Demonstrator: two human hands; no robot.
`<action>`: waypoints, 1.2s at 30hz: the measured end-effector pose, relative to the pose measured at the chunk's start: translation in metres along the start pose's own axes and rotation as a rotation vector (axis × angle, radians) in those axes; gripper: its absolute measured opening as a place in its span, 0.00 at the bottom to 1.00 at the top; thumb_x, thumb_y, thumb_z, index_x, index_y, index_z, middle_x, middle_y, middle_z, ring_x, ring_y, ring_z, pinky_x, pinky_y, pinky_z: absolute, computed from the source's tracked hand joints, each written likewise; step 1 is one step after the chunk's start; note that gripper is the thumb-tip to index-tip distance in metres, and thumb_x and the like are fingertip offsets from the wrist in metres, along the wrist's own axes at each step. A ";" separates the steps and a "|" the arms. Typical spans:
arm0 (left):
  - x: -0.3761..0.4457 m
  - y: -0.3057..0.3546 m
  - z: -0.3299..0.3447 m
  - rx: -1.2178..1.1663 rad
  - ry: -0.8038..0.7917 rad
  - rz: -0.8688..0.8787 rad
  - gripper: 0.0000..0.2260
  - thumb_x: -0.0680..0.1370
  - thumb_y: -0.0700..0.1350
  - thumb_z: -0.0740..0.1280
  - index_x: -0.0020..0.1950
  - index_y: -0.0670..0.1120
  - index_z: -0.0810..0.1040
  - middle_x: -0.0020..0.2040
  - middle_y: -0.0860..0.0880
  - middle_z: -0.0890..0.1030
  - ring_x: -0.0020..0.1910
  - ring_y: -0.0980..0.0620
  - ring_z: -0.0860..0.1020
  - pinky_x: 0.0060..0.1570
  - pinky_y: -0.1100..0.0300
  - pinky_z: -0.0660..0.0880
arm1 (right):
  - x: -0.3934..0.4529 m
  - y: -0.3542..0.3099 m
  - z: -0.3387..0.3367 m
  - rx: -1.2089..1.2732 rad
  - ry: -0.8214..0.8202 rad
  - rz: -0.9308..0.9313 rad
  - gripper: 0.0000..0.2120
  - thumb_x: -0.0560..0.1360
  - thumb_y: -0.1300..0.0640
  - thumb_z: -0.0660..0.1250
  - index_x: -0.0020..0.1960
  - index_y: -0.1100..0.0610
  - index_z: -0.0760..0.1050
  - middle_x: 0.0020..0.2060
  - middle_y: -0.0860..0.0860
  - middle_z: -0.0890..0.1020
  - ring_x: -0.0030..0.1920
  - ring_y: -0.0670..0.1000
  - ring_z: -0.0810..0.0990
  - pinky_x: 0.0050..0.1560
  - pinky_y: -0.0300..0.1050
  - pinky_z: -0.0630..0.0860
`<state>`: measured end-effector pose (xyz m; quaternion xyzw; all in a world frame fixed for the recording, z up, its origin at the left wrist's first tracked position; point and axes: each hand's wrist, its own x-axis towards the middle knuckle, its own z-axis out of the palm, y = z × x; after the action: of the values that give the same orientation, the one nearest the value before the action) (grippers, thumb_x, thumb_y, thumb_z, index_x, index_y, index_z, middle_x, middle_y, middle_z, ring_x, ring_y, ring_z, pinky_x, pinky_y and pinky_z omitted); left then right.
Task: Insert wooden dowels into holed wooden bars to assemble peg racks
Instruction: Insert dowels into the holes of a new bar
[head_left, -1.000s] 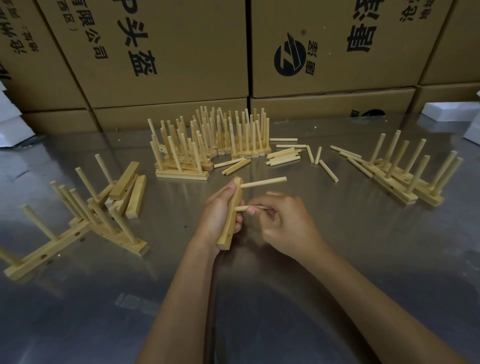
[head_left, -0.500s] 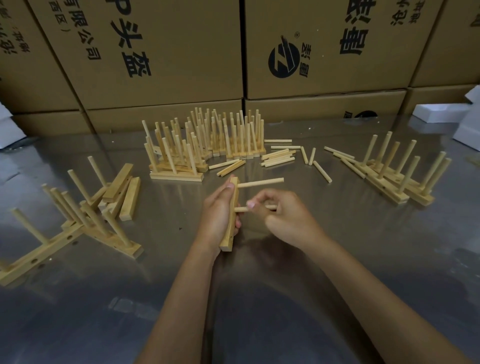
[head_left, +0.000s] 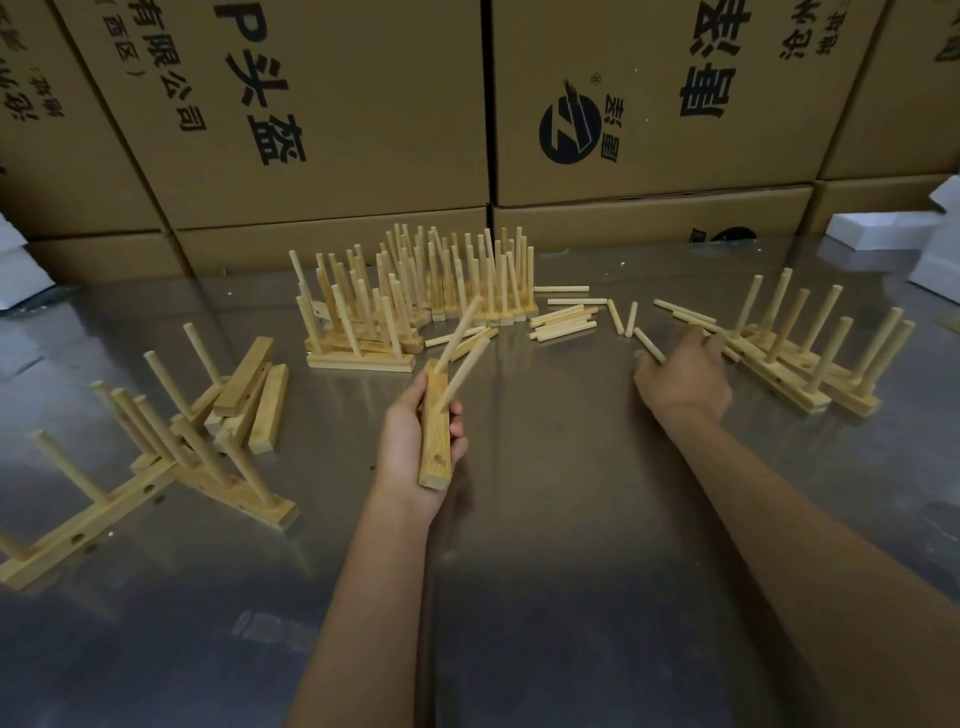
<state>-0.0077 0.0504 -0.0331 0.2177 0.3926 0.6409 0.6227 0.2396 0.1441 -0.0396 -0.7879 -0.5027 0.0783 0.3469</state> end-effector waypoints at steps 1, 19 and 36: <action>0.001 0.000 0.000 0.000 0.000 -0.007 0.11 0.84 0.49 0.59 0.57 0.44 0.75 0.30 0.49 0.74 0.23 0.56 0.70 0.16 0.65 0.64 | 0.006 -0.004 0.002 -0.083 -0.004 0.005 0.25 0.77 0.44 0.67 0.65 0.60 0.71 0.65 0.59 0.69 0.64 0.61 0.72 0.58 0.54 0.72; 0.002 -0.003 0.006 0.143 0.060 -0.011 0.13 0.84 0.54 0.59 0.62 0.48 0.75 0.28 0.50 0.73 0.20 0.56 0.69 0.17 0.66 0.64 | -0.128 -0.022 -0.040 0.372 -0.258 -0.889 0.12 0.75 0.64 0.64 0.53 0.52 0.79 0.44 0.44 0.80 0.43 0.44 0.73 0.45 0.42 0.69; 0.003 -0.010 0.013 0.193 0.114 0.132 0.14 0.85 0.49 0.58 0.67 0.51 0.79 0.46 0.43 0.81 0.39 0.49 0.78 0.42 0.54 0.76 | -0.165 -0.062 -0.078 -0.235 -0.164 -1.275 0.18 0.70 0.62 0.54 0.48 0.51 0.81 0.41 0.45 0.75 0.46 0.49 0.66 0.45 0.43 0.52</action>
<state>0.0083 0.0553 -0.0337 0.2652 0.4720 0.6511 0.5319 0.1515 -0.0162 0.0203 -0.3594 -0.9015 -0.1386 0.1974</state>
